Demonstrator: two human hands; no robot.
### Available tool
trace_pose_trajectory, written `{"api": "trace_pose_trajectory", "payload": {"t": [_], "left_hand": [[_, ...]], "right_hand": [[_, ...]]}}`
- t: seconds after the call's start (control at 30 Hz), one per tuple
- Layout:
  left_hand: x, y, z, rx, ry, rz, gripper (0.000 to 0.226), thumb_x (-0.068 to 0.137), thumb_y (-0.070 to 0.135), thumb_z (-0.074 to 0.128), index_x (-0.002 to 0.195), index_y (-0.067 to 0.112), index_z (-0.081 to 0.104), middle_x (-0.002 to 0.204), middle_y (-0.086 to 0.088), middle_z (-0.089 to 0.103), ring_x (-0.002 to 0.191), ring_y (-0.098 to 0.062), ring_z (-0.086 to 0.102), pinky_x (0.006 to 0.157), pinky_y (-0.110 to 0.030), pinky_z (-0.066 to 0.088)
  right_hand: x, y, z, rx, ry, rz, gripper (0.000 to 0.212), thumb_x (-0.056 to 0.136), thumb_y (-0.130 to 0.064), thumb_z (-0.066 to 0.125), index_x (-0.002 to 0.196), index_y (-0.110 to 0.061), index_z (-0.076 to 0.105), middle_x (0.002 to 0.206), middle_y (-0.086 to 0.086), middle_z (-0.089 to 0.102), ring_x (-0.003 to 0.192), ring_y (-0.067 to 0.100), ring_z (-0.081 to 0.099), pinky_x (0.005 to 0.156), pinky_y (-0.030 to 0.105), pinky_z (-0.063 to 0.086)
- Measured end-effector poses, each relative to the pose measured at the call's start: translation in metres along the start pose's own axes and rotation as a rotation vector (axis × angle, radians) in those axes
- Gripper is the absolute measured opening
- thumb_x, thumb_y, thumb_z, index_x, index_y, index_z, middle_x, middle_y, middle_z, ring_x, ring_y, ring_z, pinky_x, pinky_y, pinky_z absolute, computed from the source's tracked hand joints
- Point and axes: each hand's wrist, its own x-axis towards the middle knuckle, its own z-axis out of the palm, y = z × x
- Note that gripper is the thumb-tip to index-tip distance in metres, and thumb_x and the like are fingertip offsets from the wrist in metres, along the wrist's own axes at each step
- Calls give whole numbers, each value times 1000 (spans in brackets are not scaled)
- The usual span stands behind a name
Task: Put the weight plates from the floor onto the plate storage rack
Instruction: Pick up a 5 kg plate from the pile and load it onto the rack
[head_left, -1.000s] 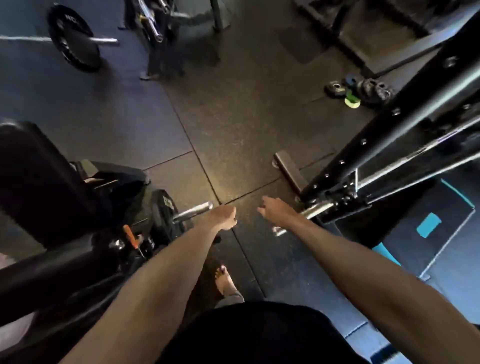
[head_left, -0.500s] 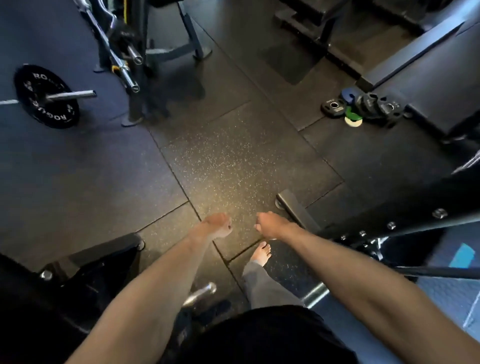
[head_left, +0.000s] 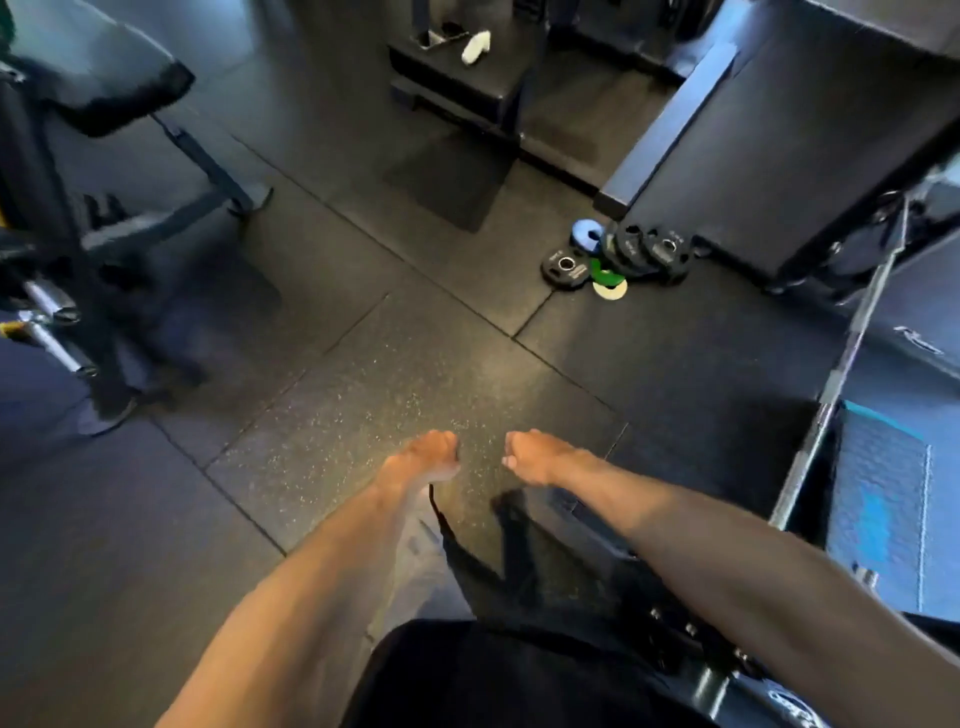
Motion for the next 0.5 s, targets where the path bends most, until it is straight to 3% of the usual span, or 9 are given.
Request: {"api": "trace_pose_trajectory", "payload": {"t": [0.17,0.3,0.37,0.5], "left_hand": [[105,8,-124,79,-45,139,29,93,26,44,110,10,62,117,-15,65,108,-33,63,89,-41,53],[179,27,-218,153,-57,257,16,90,26,49,97,25,63,106,-3,66,92,-25,61,79,-38,49],[218,45,-258,186,-74,297,10,87,33,48,86,29,57,106,-6,67,91,-27,61,78,-39,48],[299,86,-321,321,-75,399,18,93,25,53,101,13,63,112,-16,67,103,-34,63,81,-36,48]], "right_hand": [[58,3,-105,167,93,105,36,103,-28,44,126,-4,56,132,22,58,121,36,56,93,36,44],[103,11,-175,343,161,174,32,103,-27,44,119,-4,60,122,18,63,109,33,61,84,35,44],[135,22,-205,386,195,220,27,102,-25,45,114,-7,62,118,15,66,104,31,63,80,33,44],[199,51,-260,452,216,293,25,98,-22,50,114,-8,64,115,15,68,103,32,66,75,34,47]]}}
